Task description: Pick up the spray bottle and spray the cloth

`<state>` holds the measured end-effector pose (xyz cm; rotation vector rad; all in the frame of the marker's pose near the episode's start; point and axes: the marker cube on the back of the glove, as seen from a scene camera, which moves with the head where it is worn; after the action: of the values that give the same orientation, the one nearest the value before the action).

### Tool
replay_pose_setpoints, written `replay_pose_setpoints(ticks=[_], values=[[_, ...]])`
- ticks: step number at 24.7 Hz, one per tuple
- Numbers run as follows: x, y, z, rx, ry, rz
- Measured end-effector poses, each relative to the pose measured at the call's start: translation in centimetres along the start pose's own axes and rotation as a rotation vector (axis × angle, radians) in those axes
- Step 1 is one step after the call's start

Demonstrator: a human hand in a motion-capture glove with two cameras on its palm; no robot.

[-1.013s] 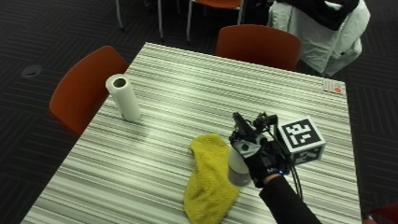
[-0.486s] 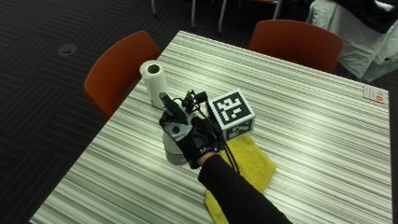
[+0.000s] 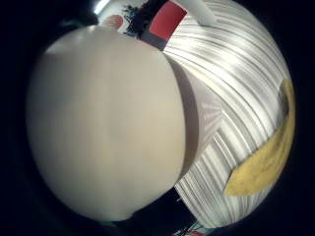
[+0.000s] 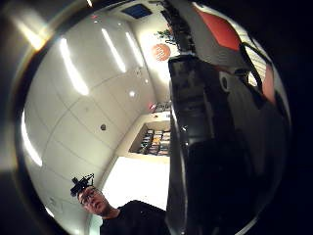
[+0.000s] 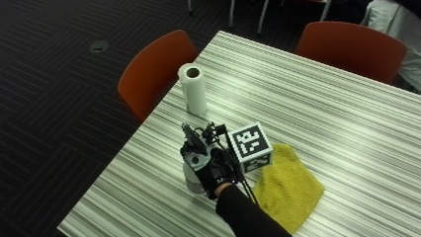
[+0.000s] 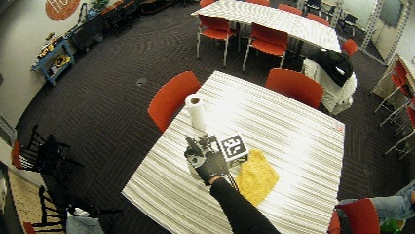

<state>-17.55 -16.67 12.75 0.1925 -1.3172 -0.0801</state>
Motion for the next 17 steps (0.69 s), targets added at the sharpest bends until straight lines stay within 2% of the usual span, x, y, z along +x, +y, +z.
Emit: replay_pose_setpoints(ticks=[7,17], values=[[4.6,2.7,0.1,0.073,-0.021,0.058],[6.1,3.7,-0.6,0.085,0.036,0.067]])
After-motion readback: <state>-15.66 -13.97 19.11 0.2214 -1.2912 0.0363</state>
